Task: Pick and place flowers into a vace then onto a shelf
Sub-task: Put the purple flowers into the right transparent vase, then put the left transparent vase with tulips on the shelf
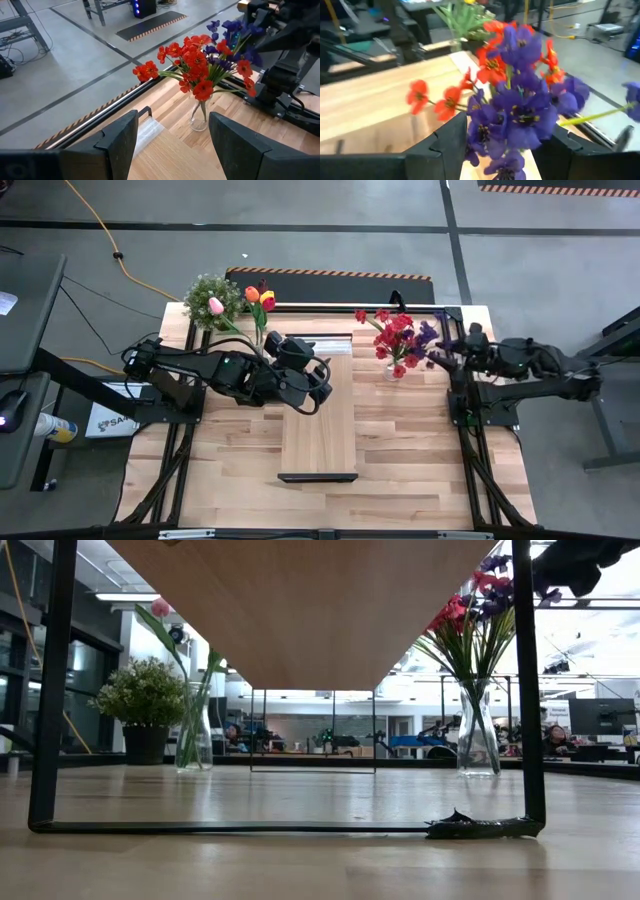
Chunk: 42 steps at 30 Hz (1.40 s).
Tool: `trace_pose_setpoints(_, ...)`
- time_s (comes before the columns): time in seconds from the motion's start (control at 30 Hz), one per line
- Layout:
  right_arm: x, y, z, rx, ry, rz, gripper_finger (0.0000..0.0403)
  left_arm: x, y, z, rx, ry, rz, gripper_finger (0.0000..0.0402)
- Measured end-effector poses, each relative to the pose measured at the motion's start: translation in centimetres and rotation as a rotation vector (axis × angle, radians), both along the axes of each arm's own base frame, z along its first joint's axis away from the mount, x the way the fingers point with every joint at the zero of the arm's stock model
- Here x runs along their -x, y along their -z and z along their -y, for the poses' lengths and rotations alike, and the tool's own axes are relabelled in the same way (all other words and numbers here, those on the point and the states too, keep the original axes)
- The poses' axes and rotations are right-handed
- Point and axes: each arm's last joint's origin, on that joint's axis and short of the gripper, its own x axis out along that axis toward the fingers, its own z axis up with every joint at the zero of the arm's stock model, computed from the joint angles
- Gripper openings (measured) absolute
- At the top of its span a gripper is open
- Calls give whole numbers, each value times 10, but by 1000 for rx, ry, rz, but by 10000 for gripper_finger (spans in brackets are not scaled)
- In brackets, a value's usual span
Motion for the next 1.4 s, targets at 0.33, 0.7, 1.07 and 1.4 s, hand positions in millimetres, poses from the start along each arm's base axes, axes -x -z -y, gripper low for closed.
trace_pose_setpoints(0.33, 15, -31, -2, -51, -75, 119, 190, -1, 1, 2, 43, 75, -28, 276)
trace_pose_setpoints(0.7, 31, -57, -1, -2, -89, 199, 190, -1, 2, 3, 82, 104, -28, 276)
trace_pose_setpoints(1.07, 51, -80, -1, -1, -92, 278, 185, 3, 8, 3, 118, 129, -97, 276)
trace_pose_setpoints(1.4, 79, -92, 0, 5, -87, 235, 84, 24, -10, 12, 150, 213, -52, 276)
